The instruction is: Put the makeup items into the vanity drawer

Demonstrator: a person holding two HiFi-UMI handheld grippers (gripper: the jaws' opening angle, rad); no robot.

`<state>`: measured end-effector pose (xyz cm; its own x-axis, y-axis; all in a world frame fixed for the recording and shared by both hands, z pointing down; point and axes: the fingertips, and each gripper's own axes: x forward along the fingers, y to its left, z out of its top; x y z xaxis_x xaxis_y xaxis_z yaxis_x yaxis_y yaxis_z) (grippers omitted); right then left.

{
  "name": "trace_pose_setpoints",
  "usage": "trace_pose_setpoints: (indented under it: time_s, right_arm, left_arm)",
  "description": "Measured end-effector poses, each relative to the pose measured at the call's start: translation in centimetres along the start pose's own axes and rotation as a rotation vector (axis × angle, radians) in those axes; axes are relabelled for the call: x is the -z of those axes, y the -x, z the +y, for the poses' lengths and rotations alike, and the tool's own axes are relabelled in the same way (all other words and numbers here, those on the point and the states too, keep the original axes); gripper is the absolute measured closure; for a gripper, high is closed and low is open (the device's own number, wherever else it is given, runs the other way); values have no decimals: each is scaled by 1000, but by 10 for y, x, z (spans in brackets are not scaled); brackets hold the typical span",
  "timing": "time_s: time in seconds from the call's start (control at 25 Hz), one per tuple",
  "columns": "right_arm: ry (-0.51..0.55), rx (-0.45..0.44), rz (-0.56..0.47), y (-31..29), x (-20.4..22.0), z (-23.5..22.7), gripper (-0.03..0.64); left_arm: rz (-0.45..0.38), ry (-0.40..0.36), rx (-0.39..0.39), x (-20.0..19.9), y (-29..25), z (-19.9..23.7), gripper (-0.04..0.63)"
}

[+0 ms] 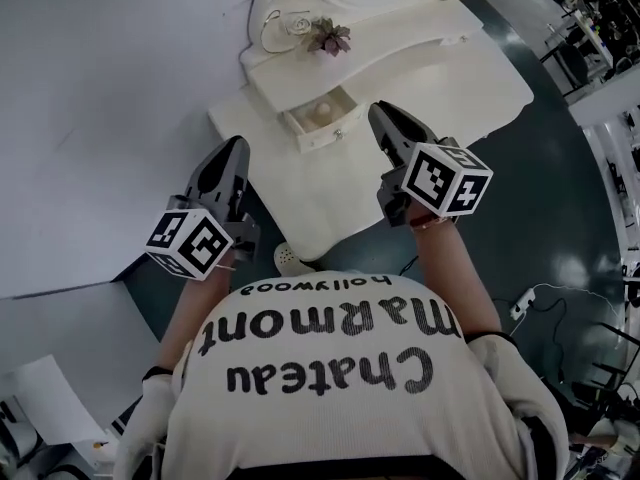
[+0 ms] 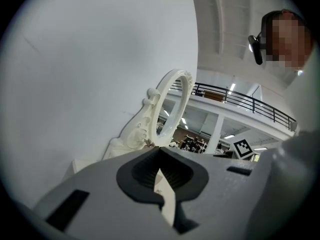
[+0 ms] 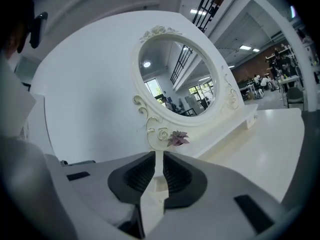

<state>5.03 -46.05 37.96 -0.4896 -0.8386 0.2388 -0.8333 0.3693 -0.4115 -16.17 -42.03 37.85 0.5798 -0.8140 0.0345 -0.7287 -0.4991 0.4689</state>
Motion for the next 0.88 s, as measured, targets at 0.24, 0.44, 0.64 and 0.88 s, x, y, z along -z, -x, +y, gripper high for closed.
trace_pose_setpoints:
  time_s: [0.24, 0.44, 0.64, 0.88]
  right_arm:
    - [-2, -96, -75, 50, -10, 19, 565]
    - [45, -167, -231, 96, -29, 31, 567]
    - [82, -169, -266, 128, -26, 28, 575]
    - [114, -136, -203, 144, -6, 19, 577]
  left_arm:
    - [-53, -35, 5, 0, 9, -54, 588]
    - [-142, -35, 35, 4, 27, -98, 588]
    - [-164, -54, 13, 17, 42, -123, 588]
    - [-127, -77, -22, 39, 53, -137, 588]
